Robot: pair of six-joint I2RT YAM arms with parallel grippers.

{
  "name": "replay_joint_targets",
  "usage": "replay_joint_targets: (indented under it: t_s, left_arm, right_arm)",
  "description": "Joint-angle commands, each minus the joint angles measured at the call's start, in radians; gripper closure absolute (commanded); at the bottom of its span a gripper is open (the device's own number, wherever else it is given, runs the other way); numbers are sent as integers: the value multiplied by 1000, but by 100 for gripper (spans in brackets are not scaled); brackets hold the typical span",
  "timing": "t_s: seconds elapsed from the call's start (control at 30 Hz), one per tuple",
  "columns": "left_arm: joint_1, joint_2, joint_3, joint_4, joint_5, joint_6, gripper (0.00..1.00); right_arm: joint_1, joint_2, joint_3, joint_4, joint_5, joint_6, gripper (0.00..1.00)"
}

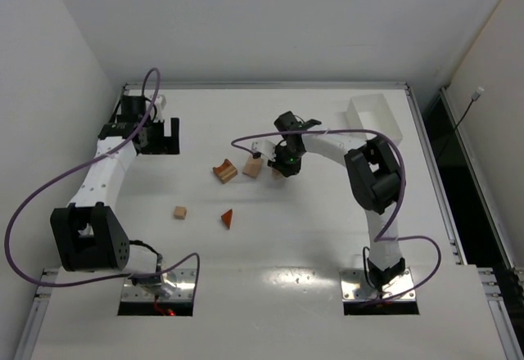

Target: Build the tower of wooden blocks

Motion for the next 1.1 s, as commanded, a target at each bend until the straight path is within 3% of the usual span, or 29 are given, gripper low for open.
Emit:
replay_joint_targets:
  t_s: [0.0,0.23,0.3,0.43,0.5,0.83,1.07]
  left_arm:
    - [20,-4,-12,26,23,-3,3]
    - [20,-4,-40,35,23,-3,3]
    - [20,-4,-40,44,23,-3,3]
    - [20,-4,-49,54,32,-3,3]
    - [20,-4,-58,54,32,-3,3]
    - [29,-4,-67,72,-15,-23,3]
    - [29,-4,-67,72,-24,-32,3]
  right_arm:
    - [18,17,56,10,8,-1,97]
    - [18,-18,56,-30,28,-1,100]
    - [9,-27,79,-70,28,-1,83]
    - [0,-88,88,-110,-15,83,40]
    - [0,-113,88,-124,-29,137,38]
    - [23,-112,79,-21,85,794,36]
    - [54,-81,70,59,210,898,38]
